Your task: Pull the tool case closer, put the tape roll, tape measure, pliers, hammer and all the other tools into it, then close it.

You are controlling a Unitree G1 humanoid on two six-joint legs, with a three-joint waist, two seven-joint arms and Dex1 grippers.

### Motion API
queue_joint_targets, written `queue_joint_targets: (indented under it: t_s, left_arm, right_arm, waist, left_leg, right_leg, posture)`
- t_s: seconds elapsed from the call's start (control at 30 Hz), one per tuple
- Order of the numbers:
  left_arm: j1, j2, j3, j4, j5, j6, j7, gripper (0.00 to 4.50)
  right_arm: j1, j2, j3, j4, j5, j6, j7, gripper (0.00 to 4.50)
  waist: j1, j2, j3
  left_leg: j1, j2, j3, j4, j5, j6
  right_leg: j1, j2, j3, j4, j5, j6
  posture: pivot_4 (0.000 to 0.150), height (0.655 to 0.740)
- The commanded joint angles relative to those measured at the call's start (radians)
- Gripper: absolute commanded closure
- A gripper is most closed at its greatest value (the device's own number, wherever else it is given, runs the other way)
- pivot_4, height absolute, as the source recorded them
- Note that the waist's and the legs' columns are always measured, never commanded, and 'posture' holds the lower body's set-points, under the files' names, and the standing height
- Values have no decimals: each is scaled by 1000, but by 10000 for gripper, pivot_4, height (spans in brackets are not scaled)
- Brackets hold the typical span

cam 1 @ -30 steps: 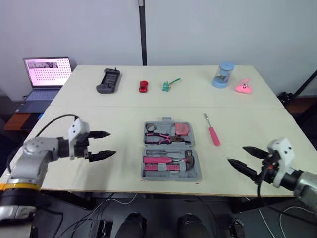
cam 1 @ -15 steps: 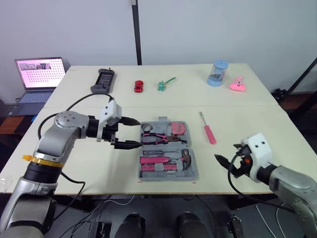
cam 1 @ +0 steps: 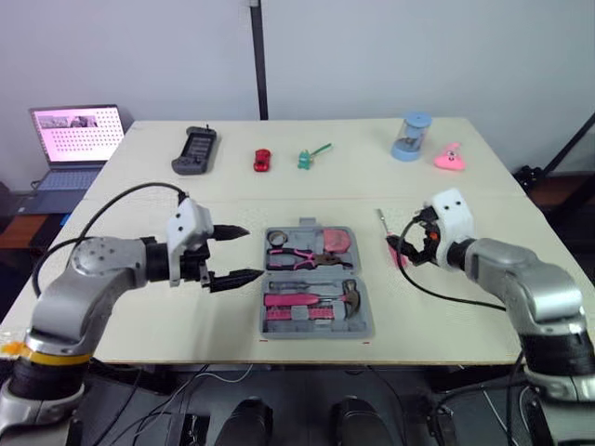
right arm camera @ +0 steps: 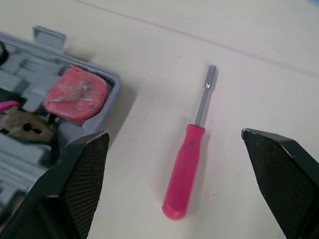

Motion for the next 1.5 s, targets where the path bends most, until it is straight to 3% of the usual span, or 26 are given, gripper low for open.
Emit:
queue_joint_targets:
  t_s: [0.03,0.33,0.53,0.63,0.8,0.83,1.07,1.33,1.5]
  left_arm:
    - [29,-7,79,-107,-55,41,83,535]
    - [156,-15,161,-267,-110,129,252,535]
    - [200,2,189,-305,-134,143,293,535]
    - [221,6,185,-315,-134,137,298,0]
    - [216,18,155,-298,-136,119,280,0]
    - [208,18,149,-289,-138,114,273,0]
    - [103,31,26,-195,-137,72,166,0]
    - [-30,3,-131,-45,-64,-16,69,0]
    - [-63,-19,-184,4,-30,-65,30,0]
  right_arm:
    - [-109,34,18,192,-55,-54,8,0]
    - [-377,150,49,827,-191,-297,15,0]
    - [-464,208,42,1061,-242,-411,42,0]
    - [-479,219,40,1101,-262,-423,42,8366]
    - [-484,218,31,1094,-266,-400,61,33670]
    - [-480,214,28,1083,-265,-387,65,40461]
    - [-341,182,-3,777,-215,-168,112,40722]
    - [59,209,-109,19,-89,269,26,40723]
    - [213,243,-163,-165,-87,359,-43,40723]
  waist:
    - [-2,0,0]
    - [-7,0,0]
    - [-9,0,0]
    - [-10,1,0]
    - [-10,1,0]
    - [-10,1,0]
    - [-5,1,0]
    - [-5,1,0]
    - [-4,1,0]
  left_leg:
    - [0,0,0,0,0,0]
    - [0,-1,3,-3,1,-2]
    - [-1,-2,6,-5,2,-4]
    - [-1,-1,7,-5,3,-5]
    - [-1,-1,7,-6,3,-5]
    - [-1,-1,7,-6,3,-5]
    - [-2,-1,7,-6,3,-5]
    - [-3,-2,5,-6,3,-5]
    - [-2,-1,5,-6,3,-5]
  right_leg:
    - [0,0,0,0,0,0]
    - [-4,0,1,0,0,0]
    - [-8,0,4,3,0,-1]
    - [-8,0,4,4,1,-1]
    - [-9,1,5,4,0,-1]
    - [-9,1,5,4,0,-1]
    - [-10,1,5,5,0,-1]
    - [-11,1,4,5,0,-1]
    - [-11,2,5,5,0,-1]
  posture:
    - [1500,6741]
    - [1500,6741]
    - [1500,6741]
    - [1500,6741]
    - [1500,6741]
    - [1500,6741]
    - [1500,6741]
    - [1500,6741]
    - [1500,6741]
